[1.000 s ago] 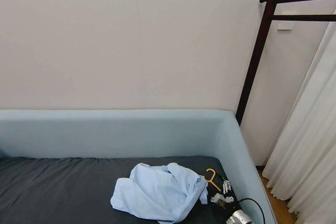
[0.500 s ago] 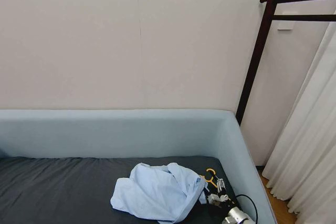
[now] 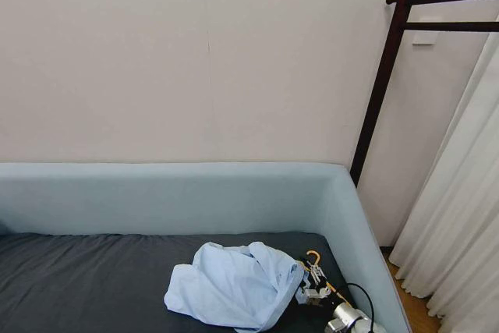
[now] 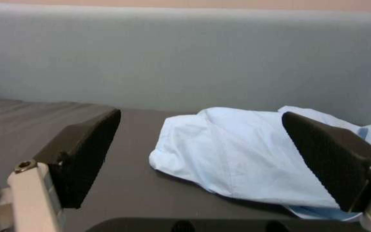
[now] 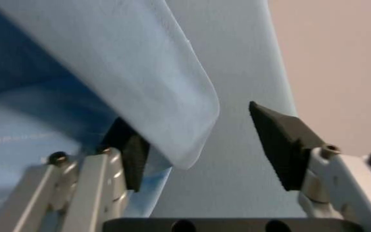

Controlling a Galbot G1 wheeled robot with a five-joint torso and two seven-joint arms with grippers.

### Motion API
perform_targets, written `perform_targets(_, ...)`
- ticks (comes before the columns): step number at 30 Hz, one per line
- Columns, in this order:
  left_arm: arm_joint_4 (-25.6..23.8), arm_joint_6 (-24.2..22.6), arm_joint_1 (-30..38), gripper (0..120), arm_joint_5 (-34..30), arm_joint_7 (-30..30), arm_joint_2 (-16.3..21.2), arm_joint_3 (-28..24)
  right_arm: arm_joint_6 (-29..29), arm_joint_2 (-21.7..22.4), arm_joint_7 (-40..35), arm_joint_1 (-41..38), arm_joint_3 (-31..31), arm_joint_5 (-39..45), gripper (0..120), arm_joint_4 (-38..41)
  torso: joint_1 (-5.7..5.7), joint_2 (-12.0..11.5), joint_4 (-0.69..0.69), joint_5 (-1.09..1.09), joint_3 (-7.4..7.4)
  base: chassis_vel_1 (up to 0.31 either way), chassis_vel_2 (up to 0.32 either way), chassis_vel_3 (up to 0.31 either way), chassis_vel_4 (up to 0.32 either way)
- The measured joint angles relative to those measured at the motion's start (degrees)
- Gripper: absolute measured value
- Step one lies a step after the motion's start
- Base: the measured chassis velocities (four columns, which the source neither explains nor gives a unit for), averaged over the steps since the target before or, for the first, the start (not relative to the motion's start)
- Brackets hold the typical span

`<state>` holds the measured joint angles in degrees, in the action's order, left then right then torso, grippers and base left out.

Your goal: Pick up the clothes from the sofa and hang them on the clothes hanger.

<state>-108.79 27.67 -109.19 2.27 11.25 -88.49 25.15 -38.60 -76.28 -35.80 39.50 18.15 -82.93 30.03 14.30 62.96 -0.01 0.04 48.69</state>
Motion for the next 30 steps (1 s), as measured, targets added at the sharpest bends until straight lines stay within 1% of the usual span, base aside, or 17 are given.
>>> perform_targets(3, 0.1, 0.3, -0.2, 99, 0.0, 0.0, 0.0, 0.0, 0.0, 0.1, -0.3, 0.0, 0.0, 0.0, 49, 0.2, 0.00, 0.0, 0.00, 0.00, 0.00, 0.000, 0.000, 0.000, 0.000)
perform_targets(5, 0.2, 0.5, -0.3, 99, 0.0, 0.1, 0.0, 0.1, -0.1, 0.3, -0.5, 0.1, -0.1, 0.1, 39, 0.4, 0.00, 0.0, 0.00, -0.01, 0.00, 0.000, 0.000, 0.000, 0.000)
perform_targets(6, 0.2, 0.5, -0.3, 99, 0.0, 0.1, 0.0, 0.1, -0.1, 0.3, -0.5, 0.1, -0.1, 0.1, 39, 0.4, 0.00, 0.0, 0.00, -0.01, 0.00, 0.000, 0.000, 0.000, 0.000)
perform_targets(9, 0.3, 0.6, -0.4, 99, -0.1, 0.1, 0.0, 0.1, -0.3, 0.5, -0.8, 0.5, -0.1, 0.2, 23, 0.7, 0.00, 0.0, -0.01, -0.01, 0.00, 0.000, 0.000, 0.000, 0.000)
perform_targets(13, 0.5, 0.7, -0.2, 99, -0.1, 0.1, 0.0, 0.1, -0.5, 0.6, -0.9, 0.7, -0.2, 0.0, 14, 1.1, 0.00, 0.0, 0.00, -0.01, 0.00, 0.000, 0.000, 0.000, 0.000)
perform_targets(15, 0.5, 0.7, -0.2, 99, 0.1, 0.1, 0.0, 0.0, -0.9, 0.7, -0.9, 1.0, -0.4, 0.0, 2, 2.0, 0.00, 0.0, 0.00, -0.01, 0.00, 0.000, 0.000, 0.000, 0.000)
perform_targets(18, 0.5, 0.7, -0.1, 99, 0.3, 0.1, 0.0, 0.0, -1.5, 1.4, -0.5, 1.6, -1.2, 1.2, 0, 4.4, 0.00, 0.0, 0.00, 0.02, 0.00, 0.000, 0.000, 0.000, 0.000)
perform_targets(19, 0.5, 0.7, -0.1, 99, 0.4, 0.1, 0.1, -0.1, -1.6, 1.9, 0.2, 2.0, -2.0, 3.3, 0, 6.2, 0.00, 0.0, 0.00, 0.02, 0.00, 0.000, 0.000, 0.000, 0.000)
perform_targets(21, 0.6, 0.8, -0.1, 99, 0.4, 0.1, 0.3, -0.3, -0.8, 3.5, 4.1, 3.3, -4.7, 12.5, 0, 12.4, 0.00, 0.0, -0.01, 0.01, 0.00, 0.000, 0.000, 0.000, 0.000)
perform_targets(22, 0.6, 0.8, -0.1, 99, 0.4, 0.1, 0.3, -0.3, -0.8, 3.5, 4.1, 3.3, -4.7, 12.5, 0, 12.4, 0.00, 0.0, -0.01, 0.01, 0.00, 0.000, 0.000, 0.000, 0.000)
perform_targets(23, 0.7, 0.8, 0.0, 99, 0.4, 0.1, 0.5, -0.4, 0.6, 4.8, 6.6, 3.8, -6.9, 18.2, 0, 16.0, 0.00, 0.0, 0.00, 0.00, 0.00, 0.000, 0.000, 0.000, 0.000)
perform_targets(24, 0.9, 0.8, 0.1, 99, 0.4, 0.1, 0.7, -0.5, 2.8, 6.5, 9.4, 4.4, -9.5, 24.5, 0, 20.3, 0.00, 0.0, -0.01, -0.01, 0.00, 0.000, 0.000, 0.000, 0.000)
perform_targets(25, 1.1, 0.9, 0.3, 99, 0.3, 0.1, 1.0, -0.6, 7.7, 9.0, 14.1, 4.8, -13.4, 33.7, 0, 27.2, 0.00, 0.0, -0.02, -0.04, 0.00, 0.000, 0.000, 0.000, 0.000)
perform_targets(26, 1.1, 0.9, 0.3, 99, 0.3, 0.1, 1.0, -0.6, 7.7, 9.0, 14.1, 4.8, -13.4, 33.7, 0, 27.2, 0.00, 0.0, -0.02, -0.04, 0.00, 0.000, 0.000, 0.000, 0.000)
perform_targets(27, 1.1, 0.9, 0.4, 99, 0.2, 0.0, 1.2, -0.7, 11.1, 10.4, 16.3, 4.9, -15.5, 38.3, 0, 31.1, 0.00, 0.0, -0.03, -0.04, 0.00, 0.000, 0.000, 0.000, 0.000)
perform_targets(29, 1.1, 0.9, 0.6, 99, -0.3, -0.1, 1.8, -0.8, 22.2, 14.3, 22.7, 3.9, -21.6, 49.6, 0, 42.1, 0.00, 0.0, 0.00, -0.04, 0.00, 0.000, 0.000, 0.000, 0.000)
perform_targets(30, 1.1, 0.9, 0.6, 99, -0.3, -0.1, 1.8, -0.8, 22.2, 14.3, 22.7, 3.9, -21.6, 49.6, 0, 42.1, 0.00, 0.0, 0.00, -0.04, 0.00, 0.000, 0.000, 0.000, 0.000)
